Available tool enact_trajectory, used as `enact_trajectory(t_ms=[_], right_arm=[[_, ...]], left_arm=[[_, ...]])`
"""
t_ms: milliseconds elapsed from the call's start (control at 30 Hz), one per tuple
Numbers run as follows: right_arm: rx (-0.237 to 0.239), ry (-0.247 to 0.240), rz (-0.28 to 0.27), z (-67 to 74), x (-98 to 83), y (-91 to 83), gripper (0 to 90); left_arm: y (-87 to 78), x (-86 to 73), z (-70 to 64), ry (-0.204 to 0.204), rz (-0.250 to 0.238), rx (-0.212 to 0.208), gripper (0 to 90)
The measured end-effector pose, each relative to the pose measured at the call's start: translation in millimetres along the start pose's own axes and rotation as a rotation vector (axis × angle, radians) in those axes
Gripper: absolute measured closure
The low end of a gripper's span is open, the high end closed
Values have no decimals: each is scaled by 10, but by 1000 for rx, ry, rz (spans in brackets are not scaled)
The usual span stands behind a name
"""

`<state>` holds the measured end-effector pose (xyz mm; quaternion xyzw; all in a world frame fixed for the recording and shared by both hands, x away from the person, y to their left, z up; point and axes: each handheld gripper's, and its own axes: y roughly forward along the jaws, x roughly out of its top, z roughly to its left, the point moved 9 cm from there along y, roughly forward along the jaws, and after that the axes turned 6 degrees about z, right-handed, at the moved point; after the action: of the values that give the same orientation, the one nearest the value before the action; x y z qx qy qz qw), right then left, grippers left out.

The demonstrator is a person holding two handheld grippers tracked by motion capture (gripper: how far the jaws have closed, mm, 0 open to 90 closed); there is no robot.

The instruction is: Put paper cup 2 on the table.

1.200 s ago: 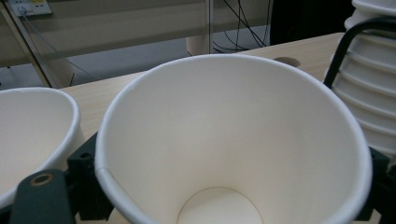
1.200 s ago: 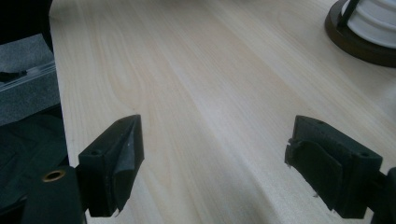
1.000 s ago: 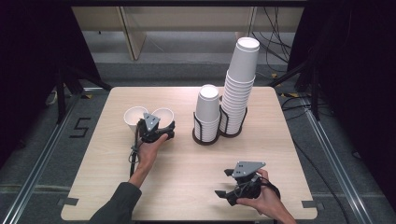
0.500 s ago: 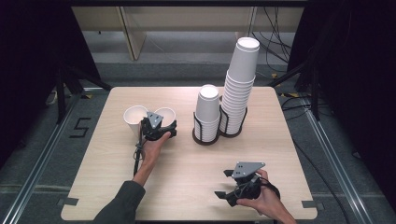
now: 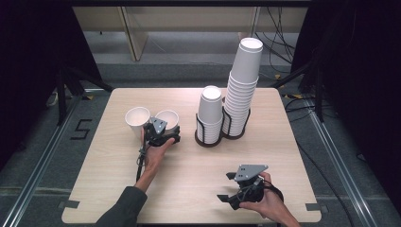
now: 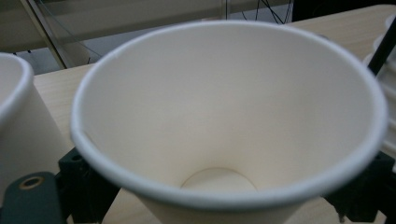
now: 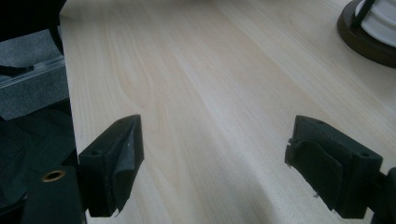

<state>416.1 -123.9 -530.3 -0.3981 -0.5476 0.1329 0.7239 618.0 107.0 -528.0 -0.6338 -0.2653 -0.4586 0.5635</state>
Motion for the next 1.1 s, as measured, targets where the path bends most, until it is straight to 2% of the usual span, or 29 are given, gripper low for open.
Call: enact_trajectory(t_ms=[133,300,567,667,767,800,867,1033,1100], right_arm=[[0,-1,1,0,-1,1,187],[-10,-13,-2,-10,1,3,187],[-5,-1,-2,-1,-3,-10,188],[-6,-2,-5,-2,-2,-13,188],[-7,-8,-2,-2,-5,-15,188],[-7,5,-1,7,-9,-17,188],[-9,7,-2,4,-10,-19,188],[-8,3,-3,-8,-14,-19,188],[-8,3,-3,-7,-15,-19,188]], left_arm=[[-14,-77,0,-12,22,2,139],[-36,-148,-10,0,43,10,142],[-117,-230,-47,23,91,-5,142],[-161,-256,-55,2,98,-18,142],[-197,-299,-37,4,106,-7,142],[-203,-310,-31,5,106,-5,142],[-224,-333,-16,-15,108,-14,142],[-282,-409,13,-3,121,-14,142],[-304,-436,16,-13,124,-23,142]])
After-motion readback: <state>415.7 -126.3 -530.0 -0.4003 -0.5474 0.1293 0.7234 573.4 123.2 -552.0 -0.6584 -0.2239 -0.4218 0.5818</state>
